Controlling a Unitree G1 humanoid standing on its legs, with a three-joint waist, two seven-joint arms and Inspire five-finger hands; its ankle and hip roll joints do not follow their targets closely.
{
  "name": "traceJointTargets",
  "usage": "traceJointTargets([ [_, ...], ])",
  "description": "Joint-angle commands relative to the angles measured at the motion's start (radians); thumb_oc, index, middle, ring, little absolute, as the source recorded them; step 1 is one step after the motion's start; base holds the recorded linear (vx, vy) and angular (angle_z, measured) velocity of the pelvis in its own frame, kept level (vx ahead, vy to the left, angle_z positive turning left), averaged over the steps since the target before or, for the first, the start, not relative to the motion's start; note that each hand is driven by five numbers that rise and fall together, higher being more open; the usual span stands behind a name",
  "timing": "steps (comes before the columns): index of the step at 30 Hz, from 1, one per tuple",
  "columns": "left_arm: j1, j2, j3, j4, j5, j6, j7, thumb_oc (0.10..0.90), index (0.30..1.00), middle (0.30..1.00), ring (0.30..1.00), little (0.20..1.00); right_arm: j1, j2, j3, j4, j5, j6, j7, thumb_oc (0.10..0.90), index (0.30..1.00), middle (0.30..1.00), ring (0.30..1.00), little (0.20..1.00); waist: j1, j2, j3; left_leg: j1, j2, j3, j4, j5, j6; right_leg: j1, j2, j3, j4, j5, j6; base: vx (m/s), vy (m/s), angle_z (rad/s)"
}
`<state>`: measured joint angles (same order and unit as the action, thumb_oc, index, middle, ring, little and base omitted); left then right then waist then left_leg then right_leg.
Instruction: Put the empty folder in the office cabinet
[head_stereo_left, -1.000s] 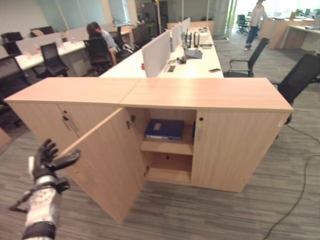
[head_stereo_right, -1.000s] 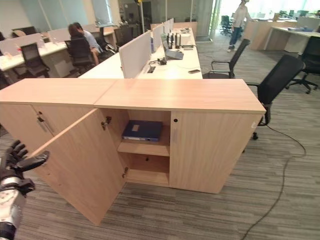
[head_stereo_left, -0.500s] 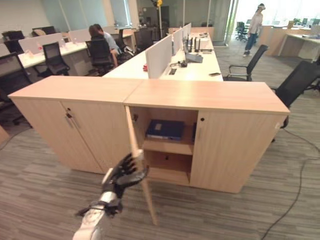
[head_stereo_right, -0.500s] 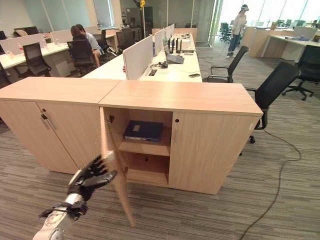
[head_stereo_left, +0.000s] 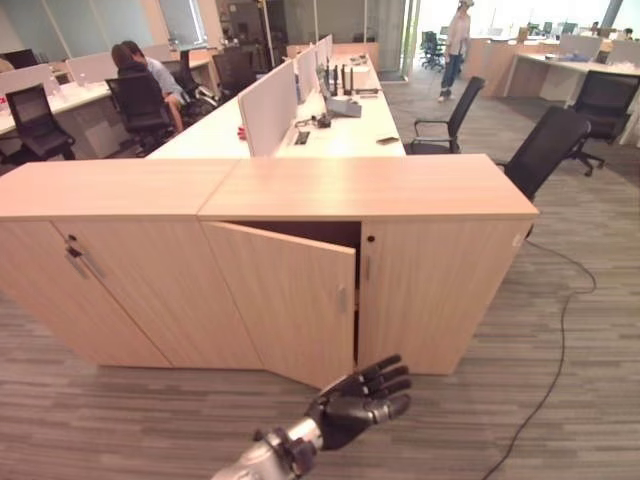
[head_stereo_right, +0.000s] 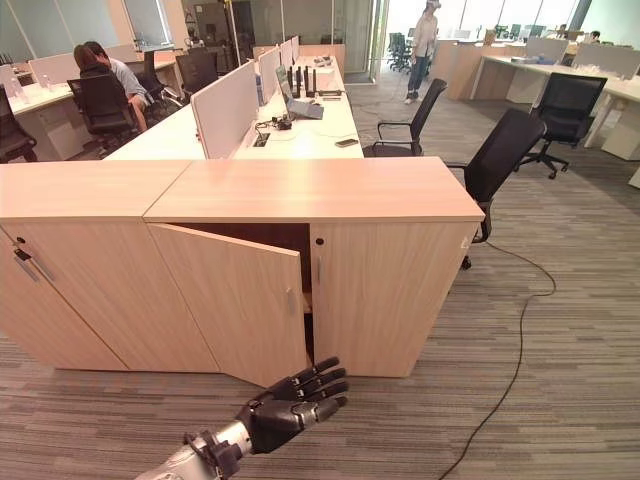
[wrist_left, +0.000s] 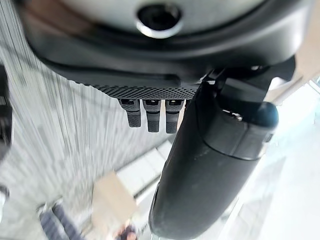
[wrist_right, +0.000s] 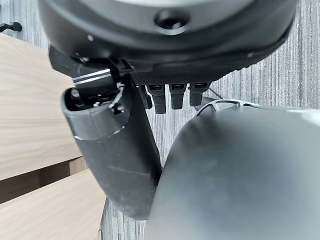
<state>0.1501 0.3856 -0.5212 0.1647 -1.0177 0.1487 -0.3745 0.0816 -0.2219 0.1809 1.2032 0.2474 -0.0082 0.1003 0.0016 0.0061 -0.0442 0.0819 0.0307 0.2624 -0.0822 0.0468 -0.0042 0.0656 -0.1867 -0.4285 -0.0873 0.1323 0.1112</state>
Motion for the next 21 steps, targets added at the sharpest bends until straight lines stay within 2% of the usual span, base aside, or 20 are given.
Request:
traceJointTargets([
  [1, -0.021, -0.006, 0.077, -0.064, -0.023, -0.088, -0.005, 0.8, 0.9, 0.9, 0.9, 0.9, -0.057, 0.024, 0.005, 0.093, -0.004, -0.016, -0.005, 0.8, 0.9, 0.9, 0.9, 0.9, 0.009, -0.015, 0.021, 0.042, 0.003, -0.046, -0.005, -0.145, -0.018, -0.015, -0.02, -0.026, 0.007, -0.084, 0.059, 0.0, 0.017, 0.03],
  [4, 0.024, -0.008, 0.133, -0.003, 0.061, -0.111, 0.021, 0.8, 0.9, 0.9, 0.9, 0.9, -0.058, 0.019, -0.016, 0.12, -0.003, -0.011, -0.01, 0.8, 0.9, 0.9, 0.9, 0.9, 0.016, -0.011, 0.02, 0.043, 0.003, -0.048, -0.005, -0.145, -0.018, -0.01, -0.02, -0.029, 0.006, -0.087, 0.057, 0.0, 0.014, 0.02],
  [6, 0.04, -0.014, 0.177, 0.057, 0.17, -0.14, 0.053, 0.8, 0.9, 0.9, 0.9, 0.9, -0.06, 0.013, -0.034, 0.13, 0.004, -0.01, -0.017, 0.8, 0.9, 0.9, 0.9, 0.9, 0.022, -0.007, 0.021, 0.042, 0.003, -0.049, -0.005, -0.143, -0.018, -0.009, -0.019, -0.034, 0.006, -0.09, 0.056, -0.01, 0.014, 0.05],
  [8, 0.039, -0.017, 0.213, 0.134, 0.327, -0.202, 0.084, 0.8, 0.9, 0.9, 0.9, 0.9, -0.065, 0.014, -0.054, 0.141, 0.019, -0.013, -0.027, 0.8, 0.9, 0.9, 0.9, 0.9, 0.029, -0.006, 0.023, 0.04, 0.005, -0.051, -0.005, -0.142, -0.019, -0.008, -0.019, -0.038, 0.006, -0.093, 0.055, -0.01, 0.008, 0.1],
  [9, 0.037, -0.019, 0.213, 0.138, 0.329, -0.205, 0.083, 0.8, 0.9, 0.9, 0.9, 0.9, -0.065, 0.014, -0.054, 0.142, 0.019, -0.013, -0.027, 0.8, 0.9, 0.9, 0.9, 0.9, 0.028, -0.006, 0.023, 0.04, 0.005, -0.051, -0.005, -0.142, -0.019, -0.008, -0.019, -0.038, 0.006, -0.094, 0.054, 0.0, 0.004, 0.07],
  [10, 0.012, -0.036, 0.222, 0.289, 0.462, -0.257, 0.104, 0.8, 0.9, 0.9, 0.9, 0.9, -0.07, 0.015, -0.064, 0.145, 0.033, -0.018, -0.032, 0.8, 0.9, 0.9, 0.9, 0.9, 0.031, -0.01, 0.023, 0.039, 0.006, -0.049, -0.005, -0.141, -0.02, -0.007, -0.019, -0.04, 0.005, -0.095, 0.054, 0.0, 0.0, 0.0],
  [11, 0.009, -0.039, 0.221, 0.295, 0.464, -0.261, 0.104, 0.8, 0.9, 0.9, 0.9, 0.9, -0.071, 0.014, -0.064, 0.146, 0.033, -0.018, -0.032, 0.8, 0.9, 0.9, 0.9, 0.9, 0.031, -0.009, 0.024, 0.039, 0.006, -0.049, -0.005, -0.141, -0.02, -0.007, -0.019, -0.04, 0.005, -0.095, 0.054, 0.0, 0.0, 0.0],
  [12, -0.027, -0.091, 0.267, 0.49, 0.493, -0.262, 0.152, 0.8, 0.9, 0.9, 0.9, 0.9, -0.071, 0.015, -0.068, 0.155, 0.051, -0.021, -0.043, 0.8, 0.9, 0.9, 0.9, 0.9, 0.033, -0.011, 0.025, 0.037, 0.006, -0.047, -0.005, -0.138, -0.022, -0.008, -0.016, -0.042, 0.005, -0.096, 0.052, 0.0, 0.0, 0.0],
  [13, -0.038, -0.114, 0.288, 0.579, 0.49, -0.261, 0.152, 0.8, 0.9, 0.9, 0.9, 0.9, -0.072, 0.014, -0.071, 0.161, 0.058, -0.021, -0.045, 0.8, 0.9, 0.9, 0.9, 0.9, 0.032, -0.012, 0.027, 0.035, 0.006, -0.047, -0.005, -0.135, -0.023, -0.009, -0.015, -0.044, 0.006, -0.096, 0.051, 0.0, 0.0, 0.0],
  [14, -0.06, -0.146, 0.33, 0.781, 0.504, -0.25, 0.149, 0.8, 0.9, 0.9, 0.9, 0.9, -0.075, 0.009, -0.079, 0.171, 0.067, -0.019, -0.045, 0.8, 0.9, 0.9, 0.9, 0.9, 0.03, -0.015, 0.026, 0.035, 0.007, -0.045, -0.005, -0.133, -0.025, -0.01, -0.015, -0.044, 0.006, -0.094, 0.048, 0.0, 0.0, 0.0],
  [15, -0.064, -0.147, 0.331, 0.786, 0.505, -0.253, 0.148, 0.8, 0.9, 0.9, 0.9, 0.9, -0.076, 0.009, -0.079, 0.171, 0.067, -0.019, -0.045, 0.8, 0.9, 0.9, 0.9, 0.9, 0.029, -0.014, 0.028, 0.035, 0.007, -0.045, -0.005, -0.133, -0.025, -0.01, -0.015, -0.044, 0.006, -0.094, 0.048, 0.0, 0.0, 0.0],
  [16, -0.073, -0.166, 0.386, 0.955, 0.538, -0.246, 0.158, 0.8, 0.9, 0.9, 0.9, 0.9, -0.068, 0.007, -0.088, 0.178, 0.076, -0.018, -0.039, 0.8, 0.9, 0.9, 0.9, 0.9, 0.03, -0.016, 0.027, 0.035, 0.008, -0.043, -0.005, -0.132, -0.026, -0.007, -0.014, -0.044, 0.004, -0.093, 0.046, 0.0, 0.0, 0.0],
  [17, -0.073, -0.166, 0.386, 0.956, 0.538, -0.246, 0.158, 0.8, 0.9, 0.9, 0.9, 0.9, -0.068, 0.007, -0.088, 0.178, 0.076, -0.018, -0.039, 0.8, 0.9, 0.9, 0.9, 0.9, 0.03, -0.016, 0.027, 0.035, 0.008, -0.043, -0.005, -0.132, -0.026, -0.007, -0.014, -0.044, 0.004, -0.093, 0.046, 0.0, 0.0, 0.0],
  [18, -0.059, -0.173, 0.414, 1.059, 0.613, -0.252, 0.179, 0.8, 0.9, 0.9, 0.9, 0.9, -0.062, 0.004, -0.1, 0.186, 0.08, -0.019, -0.035, 0.8, 0.9, 0.9, 0.9, 0.9, 0.03, -0.013, 0.021, 0.038, 0.008, -0.041, -0.005, -0.135, -0.026, -0.005, -0.014, -0.046, 0.003, -0.095, 0.045, 0.02, 0.016, 0.05],
  [21, -0.038, -0.183, 0.441, 1.07, 0.612, -0.27, 0.189, 0.8, 0.9, 0.9, 0.9, 0.9, -0.061, -0.003, -0.108, 0.185, 0.091, -0.023, -0.038, 0.8, 0.9, 0.9, 0.9, 0.9, 0.031, -0.008, 0.024, 0.038, 0.009, -0.038, -0.005, -0.134, -0.028, -0.005, -0.014, -0.047, 0.002, -0.095, 0.045, 0.02, 0.018, 0.12],
])
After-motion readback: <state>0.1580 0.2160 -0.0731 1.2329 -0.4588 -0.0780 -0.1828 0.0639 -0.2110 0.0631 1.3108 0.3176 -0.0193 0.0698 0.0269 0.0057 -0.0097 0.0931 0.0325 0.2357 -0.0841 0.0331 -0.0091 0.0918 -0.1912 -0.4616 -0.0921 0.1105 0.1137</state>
